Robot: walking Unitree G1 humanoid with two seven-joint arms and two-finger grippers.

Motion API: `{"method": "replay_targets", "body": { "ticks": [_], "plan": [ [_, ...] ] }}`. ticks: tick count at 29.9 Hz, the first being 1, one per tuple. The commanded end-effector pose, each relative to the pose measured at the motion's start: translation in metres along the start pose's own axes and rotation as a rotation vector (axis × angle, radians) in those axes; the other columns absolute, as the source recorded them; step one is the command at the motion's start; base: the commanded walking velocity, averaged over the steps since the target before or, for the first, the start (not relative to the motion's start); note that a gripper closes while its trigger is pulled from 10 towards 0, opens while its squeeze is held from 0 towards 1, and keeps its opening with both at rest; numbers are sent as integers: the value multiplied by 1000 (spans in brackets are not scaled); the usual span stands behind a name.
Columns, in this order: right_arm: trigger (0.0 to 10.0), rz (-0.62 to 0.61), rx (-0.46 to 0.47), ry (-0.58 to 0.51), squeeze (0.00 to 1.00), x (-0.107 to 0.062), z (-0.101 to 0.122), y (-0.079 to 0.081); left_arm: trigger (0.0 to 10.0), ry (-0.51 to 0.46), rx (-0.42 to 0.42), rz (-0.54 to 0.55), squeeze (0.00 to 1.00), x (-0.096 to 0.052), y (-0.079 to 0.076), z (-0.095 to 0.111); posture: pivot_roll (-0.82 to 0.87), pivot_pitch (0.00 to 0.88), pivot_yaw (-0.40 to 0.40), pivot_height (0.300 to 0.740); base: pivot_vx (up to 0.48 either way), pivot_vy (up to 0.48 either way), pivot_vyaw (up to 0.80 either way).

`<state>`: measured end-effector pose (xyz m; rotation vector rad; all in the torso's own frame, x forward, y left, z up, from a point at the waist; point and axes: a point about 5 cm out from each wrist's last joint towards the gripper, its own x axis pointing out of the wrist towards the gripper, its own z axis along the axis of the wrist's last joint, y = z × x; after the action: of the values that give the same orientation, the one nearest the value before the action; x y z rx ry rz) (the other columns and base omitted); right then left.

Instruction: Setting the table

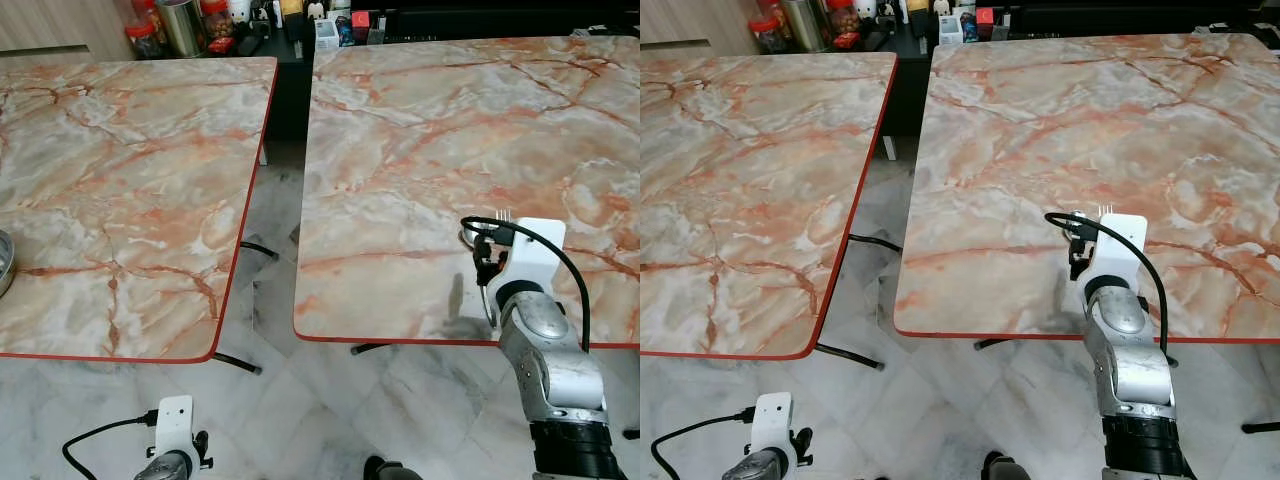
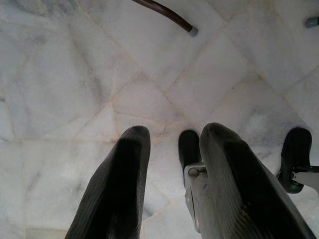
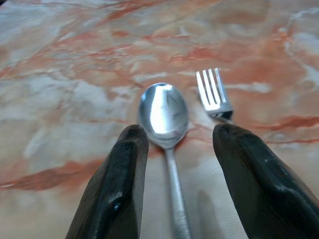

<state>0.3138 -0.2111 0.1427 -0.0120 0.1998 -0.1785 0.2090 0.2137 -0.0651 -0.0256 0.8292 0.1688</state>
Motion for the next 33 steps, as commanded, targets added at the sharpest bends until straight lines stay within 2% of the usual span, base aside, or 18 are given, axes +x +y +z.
{"method": "replay_targets", "body": {
  "ticks": [1, 7, 22, 33],
  "plan": [
    [10000, 28, 8, 26, 0, -1, -7, 4, 10000, 51, -1, 13, 0, -3, 7, -13, -89, 152, 57, 740, 0, 0, 0],
    [10000, 32, 5, 61, 0, 0, -16, 4, 10000, 49, -2, 9, 0, -3, 7, -12, -86, 149, 57, 740, 0, 0, 0],
    [10000, -10, 12, 70, 0, 6, -18, -1, 10000, 49, -8, 16, 0, -2, 7, -11, -83, 181, 58, 740, 0, 0, 0],
    [10000, 18, 5, 107, 0, 9, -26, 4, 10000, 51, -15, 23, 0, -3, 9, -13, -79, 192, 59, 740, 0, 0, 0]
  ]
}}
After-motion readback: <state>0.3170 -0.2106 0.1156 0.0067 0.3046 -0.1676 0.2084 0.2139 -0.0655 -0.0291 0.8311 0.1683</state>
